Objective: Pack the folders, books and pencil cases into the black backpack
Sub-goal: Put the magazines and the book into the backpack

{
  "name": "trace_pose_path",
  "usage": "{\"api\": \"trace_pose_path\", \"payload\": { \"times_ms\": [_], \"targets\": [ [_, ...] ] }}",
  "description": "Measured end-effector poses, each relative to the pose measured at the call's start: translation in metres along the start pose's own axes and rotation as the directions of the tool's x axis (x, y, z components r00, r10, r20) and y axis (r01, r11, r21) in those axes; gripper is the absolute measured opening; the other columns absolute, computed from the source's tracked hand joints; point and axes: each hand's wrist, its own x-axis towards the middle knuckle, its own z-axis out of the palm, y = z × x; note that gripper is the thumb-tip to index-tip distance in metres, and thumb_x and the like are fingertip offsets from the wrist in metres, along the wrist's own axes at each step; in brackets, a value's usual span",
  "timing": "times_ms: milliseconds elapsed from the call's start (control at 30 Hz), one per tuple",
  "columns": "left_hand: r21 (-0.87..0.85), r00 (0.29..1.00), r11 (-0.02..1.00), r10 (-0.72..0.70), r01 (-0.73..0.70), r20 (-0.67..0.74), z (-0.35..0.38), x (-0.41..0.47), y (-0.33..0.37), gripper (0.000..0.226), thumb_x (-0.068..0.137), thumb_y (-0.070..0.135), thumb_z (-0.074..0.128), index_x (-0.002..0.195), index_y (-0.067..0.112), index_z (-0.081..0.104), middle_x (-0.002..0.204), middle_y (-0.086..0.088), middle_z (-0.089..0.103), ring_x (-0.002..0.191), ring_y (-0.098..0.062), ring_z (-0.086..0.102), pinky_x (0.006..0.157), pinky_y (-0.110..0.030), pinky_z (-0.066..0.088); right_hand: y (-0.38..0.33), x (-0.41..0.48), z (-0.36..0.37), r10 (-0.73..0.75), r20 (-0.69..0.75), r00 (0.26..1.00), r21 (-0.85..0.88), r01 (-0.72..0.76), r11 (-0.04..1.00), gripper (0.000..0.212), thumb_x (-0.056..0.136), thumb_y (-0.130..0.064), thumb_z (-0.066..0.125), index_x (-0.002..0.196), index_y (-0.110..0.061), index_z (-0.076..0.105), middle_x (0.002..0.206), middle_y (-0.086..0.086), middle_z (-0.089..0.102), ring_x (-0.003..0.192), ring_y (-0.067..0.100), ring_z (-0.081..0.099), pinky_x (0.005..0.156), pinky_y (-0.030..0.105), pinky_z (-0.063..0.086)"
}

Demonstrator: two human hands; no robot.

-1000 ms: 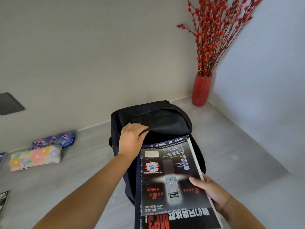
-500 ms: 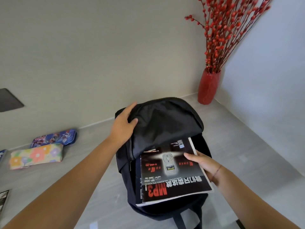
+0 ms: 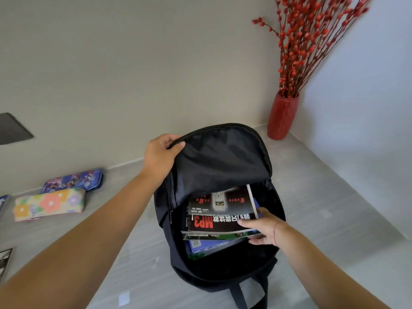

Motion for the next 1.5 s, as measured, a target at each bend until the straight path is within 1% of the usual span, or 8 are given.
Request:
{"api": "trace_pose_path", "payload": {
  "times_ms": [133, 400, 667, 800, 933, 1033, 1200, 1500],
  "targets": [
    [-0.052, 0.999, 0.998, -0.038, 0.038, -0.016, 0.003, 0.0, 0.005, 0.013, 0.083, 0.012, 0.068, 0.08, 0.024, 0.07, 0.082, 0.007, 0.072, 0.074, -0.006, 0.066, 0.08, -0.023, 0.053, 0.017, -0.007, 0.01, 0.129, -0.047, 0.991, 0.278, -0.111, 0.954, 0.015, 0.08, -0.005, 0.072, 0.085, -0.001, 0.058, 0.081, 0.013, 0.059, 0.069, 0.02, 0.058, 0.067, 0.034, 0.057],
    [-0.073, 0.996, 0.993, -0.091, 0.089, -0.016, -0.004, 0.001, 0.016, 0.013, 0.085, 0.011, 0.066, 0.08, 0.022, 0.07, 0.084, 0.001, 0.072, 0.077, -0.012, 0.065, 0.084, -0.029, 0.054, -0.005, 0.012, -0.01, -0.04, -0.141, 0.989, 0.216, 0.07, 0.974, 0.018, 0.087, 0.005, 0.059, 0.101, -0.002, 0.051, 0.068, 0.012, 0.058, 0.052, 0.015, 0.054, 0.037, 0.017, 0.049],
    [-0.107, 0.989, 0.986, -0.132, 0.125, -0.068, -0.005, 0.009, 0.013, 0.011, 0.087, 0.011, 0.064, 0.084, 0.02, 0.07, 0.085, 0.004, 0.072, 0.075, -0.007, 0.066, 0.075, -0.02, 0.052, -0.034, 0.044, 0.009, -0.003, -0.148, 0.989, 0.44, 0.069, 0.896, 0.021, 0.086, 0.008, 0.06, 0.106, 0.01, 0.057, 0.074, 0.016, 0.059, 0.064, 0.02, 0.06, 0.042, 0.019, 0.055],
    [-0.107, 0.982, 0.98, -0.175, 0.166, -0.072, -0.008, 0.003, 0.007, 0.009, 0.087, 0.011, 0.064, 0.085, 0.019, 0.069, 0.084, 0.004, 0.072, 0.074, -0.008, 0.065, 0.072, -0.018, 0.052, -0.031, 0.031, 0.028, -0.003, -0.309, 0.951, 0.437, 0.145, 0.888, 0.042, 0.083, 0.009, 0.061, 0.122, 0.004, 0.046, 0.086, 0.02, 0.056, 0.063, 0.022, 0.054, 0.067, 0.03, 0.057],
    [-0.123, 0.951, 0.946, -0.306, 0.298, -0.046, -0.007, -0.015, -0.009, 0.01, 0.089, 0.01, 0.061, 0.086, 0.018, 0.066, 0.089, 0.0, 0.07, 0.081, -0.014, 0.065, 0.075, -0.022, 0.054, -0.014, -0.026, 0.06, -0.237, -0.525, 0.817, 0.067, 0.317, 0.946, 0.056, 0.082, -0.001, 0.061, 0.133, -0.008, 0.039, 0.131, 0.015, 0.041, 0.099, 0.028, 0.056, 0.092, 0.041, 0.047],
    [-0.016, 0.898, 0.9, -0.436, 0.436, -0.067, -0.013, -0.042, -0.036, 0.01, 0.087, 0.003, 0.059, 0.092, 0.012, 0.063, 0.097, -0.009, 0.062, 0.085, -0.021, 0.06, 0.087, -0.033, 0.048, -0.005, -0.071, 0.093, -0.515, -0.381, 0.768, -0.01, 0.554, 0.833, 0.05, 0.084, 0.004, 0.053, 0.128, -0.018, 0.042, 0.122, 0.001, 0.042, 0.09, 0.006, 0.053, 0.084, 0.03, 0.047],
    [-0.048, 0.718, 0.731, -0.678, 0.68, -0.156, -0.07, -0.106, -0.087, 0.044, 0.083, 0.005, 0.065, 0.125, 0.004, 0.05, 0.104, -0.02, 0.061, 0.096, -0.03, 0.059, 0.078, -0.032, 0.048, -0.034, -0.087, 0.14, -0.702, -0.168, 0.692, -0.227, 0.666, 0.711, 0.062, 0.086, 0.002, 0.056, 0.14, -0.016, 0.033, 0.128, -0.001, 0.034, 0.11, 0.012, 0.048, 0.091, 0.023, 0.043],
    [-0.147, 0.597, 0.702, -0.682, 0.697, -0.422, -0.273, -0.2, -0.152, 0.038, 0.086, 0.009, 0.062, 0.123, 0.003, 0.054, 0.098, -0.018, 0.059, 0.083, -0.027, 0.056, 0.071, -0.031, 0.043, -0.029, -0.075, 0.33, -0.462, 0.307, 0.832, -0.421, 0.554, 0.718, 0.043, 0.086, -0.015, 0.06, 0.127, -0.009, 0.05, 0.12, 0.004, 0.051, 0.115, 0.021, 0.053, 0.091, 0.022, 0.037]
  ]
}}
